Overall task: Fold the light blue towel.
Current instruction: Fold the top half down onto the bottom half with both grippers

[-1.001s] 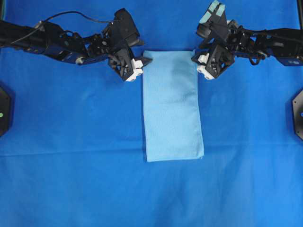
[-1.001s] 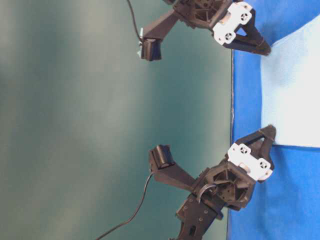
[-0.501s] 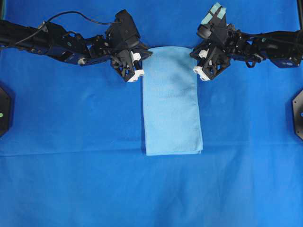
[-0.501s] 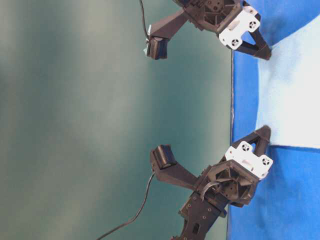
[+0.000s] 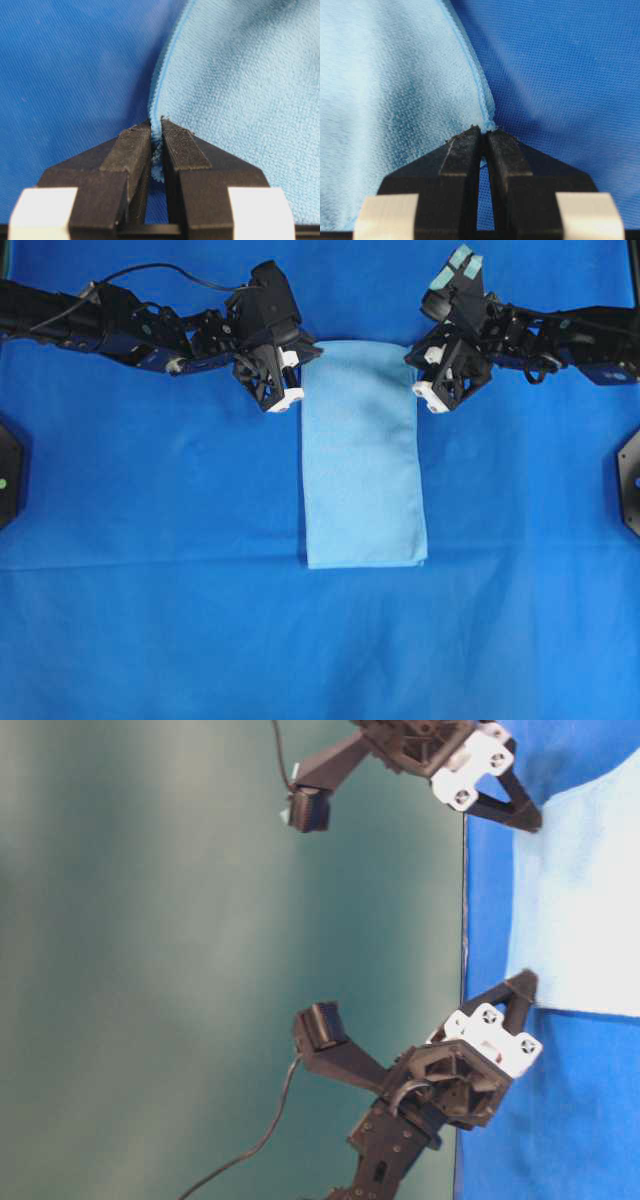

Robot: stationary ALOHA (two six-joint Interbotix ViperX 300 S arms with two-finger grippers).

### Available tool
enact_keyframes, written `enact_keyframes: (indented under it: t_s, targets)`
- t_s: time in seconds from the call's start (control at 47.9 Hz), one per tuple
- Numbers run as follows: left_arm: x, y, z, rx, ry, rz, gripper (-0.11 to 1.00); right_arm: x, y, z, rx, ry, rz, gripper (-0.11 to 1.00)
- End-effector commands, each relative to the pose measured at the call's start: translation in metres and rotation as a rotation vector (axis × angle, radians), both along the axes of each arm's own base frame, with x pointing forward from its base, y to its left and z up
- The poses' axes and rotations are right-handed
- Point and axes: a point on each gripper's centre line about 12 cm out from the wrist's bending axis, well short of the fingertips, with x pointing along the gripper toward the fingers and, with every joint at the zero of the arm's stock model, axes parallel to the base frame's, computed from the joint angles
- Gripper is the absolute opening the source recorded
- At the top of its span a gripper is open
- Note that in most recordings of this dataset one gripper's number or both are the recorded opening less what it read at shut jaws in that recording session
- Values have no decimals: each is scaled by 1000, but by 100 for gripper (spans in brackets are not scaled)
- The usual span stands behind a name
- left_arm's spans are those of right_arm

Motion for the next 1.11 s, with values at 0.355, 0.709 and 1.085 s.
enact_keyframes:
  t_s: [0.355, 0.709, 1.085]
  targets:
    - [8, 29, 46, 101, -91, 20, 5, -12, -23, 39, -69, -72, -53, 5]
    - [2, 13, 81, 101, -101, -9, 5, -15, -11, 78, -96, -112, -30, 5]
    - [-7, -54, 117, 87, -99, -151, 5, -7, 61, 120, -81, -167, 156, 5]
